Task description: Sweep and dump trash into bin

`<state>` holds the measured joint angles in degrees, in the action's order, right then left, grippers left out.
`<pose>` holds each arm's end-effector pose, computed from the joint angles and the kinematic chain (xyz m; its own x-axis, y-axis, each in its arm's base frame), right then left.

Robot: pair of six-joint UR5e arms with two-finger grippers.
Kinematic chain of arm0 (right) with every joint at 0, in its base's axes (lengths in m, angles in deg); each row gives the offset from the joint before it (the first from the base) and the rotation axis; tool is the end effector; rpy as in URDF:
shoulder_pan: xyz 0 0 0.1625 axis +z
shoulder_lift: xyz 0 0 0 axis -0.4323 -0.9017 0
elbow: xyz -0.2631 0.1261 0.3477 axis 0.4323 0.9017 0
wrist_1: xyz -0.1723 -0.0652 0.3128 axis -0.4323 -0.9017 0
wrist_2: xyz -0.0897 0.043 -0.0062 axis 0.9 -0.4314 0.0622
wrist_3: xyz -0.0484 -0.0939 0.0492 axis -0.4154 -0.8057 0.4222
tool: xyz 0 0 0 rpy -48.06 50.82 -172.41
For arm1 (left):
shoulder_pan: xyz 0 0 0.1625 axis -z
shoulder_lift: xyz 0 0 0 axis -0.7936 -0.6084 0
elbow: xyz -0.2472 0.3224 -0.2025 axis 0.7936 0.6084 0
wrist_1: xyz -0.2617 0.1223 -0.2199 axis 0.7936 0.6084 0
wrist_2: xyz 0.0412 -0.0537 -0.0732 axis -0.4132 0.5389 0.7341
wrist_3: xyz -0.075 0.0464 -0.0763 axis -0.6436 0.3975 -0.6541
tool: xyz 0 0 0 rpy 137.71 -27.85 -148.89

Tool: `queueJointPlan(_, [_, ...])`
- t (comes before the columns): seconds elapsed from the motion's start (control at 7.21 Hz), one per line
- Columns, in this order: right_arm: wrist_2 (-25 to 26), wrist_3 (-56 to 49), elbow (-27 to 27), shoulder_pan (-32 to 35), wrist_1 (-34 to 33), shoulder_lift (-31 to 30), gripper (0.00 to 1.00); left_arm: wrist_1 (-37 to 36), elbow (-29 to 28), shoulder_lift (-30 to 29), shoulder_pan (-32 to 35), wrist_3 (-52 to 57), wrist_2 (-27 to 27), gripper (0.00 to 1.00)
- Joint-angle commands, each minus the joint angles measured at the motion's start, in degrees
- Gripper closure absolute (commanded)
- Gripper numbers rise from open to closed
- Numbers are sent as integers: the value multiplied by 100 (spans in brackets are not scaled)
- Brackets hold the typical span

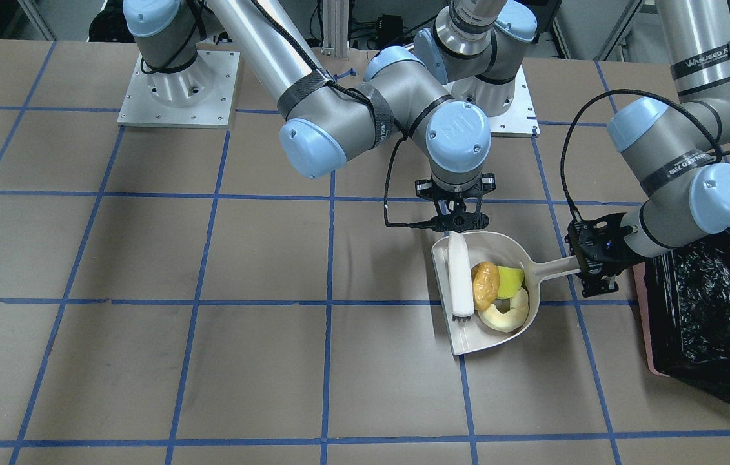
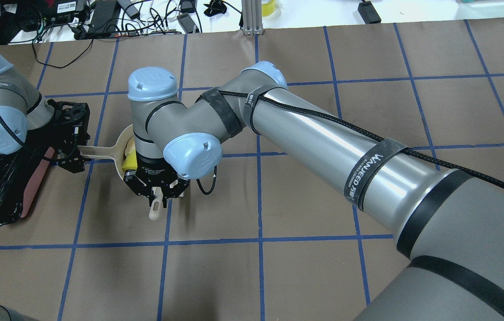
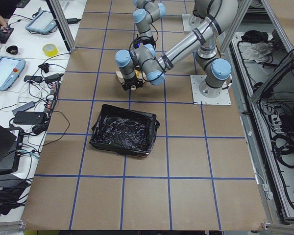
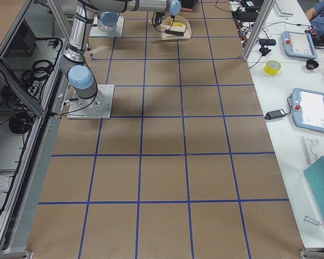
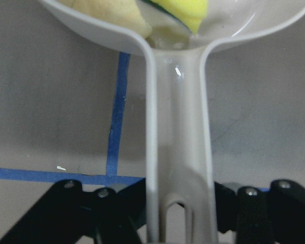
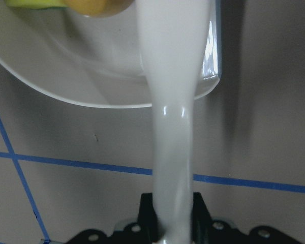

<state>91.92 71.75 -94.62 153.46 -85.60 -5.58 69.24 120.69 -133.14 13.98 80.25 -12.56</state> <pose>0.5447 -0.4092 0.2965 -0.9697 0.0444 -0.2401 -0.0385 0.9431 0.3302 0.0675 -0.5048 0.2801 -0.1527 0.9752 0.1601 0.9810 0.1692 -0.0950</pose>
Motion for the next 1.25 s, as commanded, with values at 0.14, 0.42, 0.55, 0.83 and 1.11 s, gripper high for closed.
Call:
queueJointPlan(0.14, [426,-83,26,-14,79,-129,100,-3,14,12,3,34,22,88])
queueJointPlan(0.42, [912,-328,-27,-14,280,-218,100,-3,22,-14,3,34,4,88])
queueJointPlan(0.55, [957,-346,-36,-14,377,-218,100,-3,22,-23,3,8,-5,89])
queueJointPlan(0.83, [1071,-478,-27,-14,466,-218,100,-12,49,-41,12,-10,-5,89])
queueJointPlan(1.11, [1656,-828,-62,-293,781,-357,100,-12,66,-41,47,-132,-13,89])
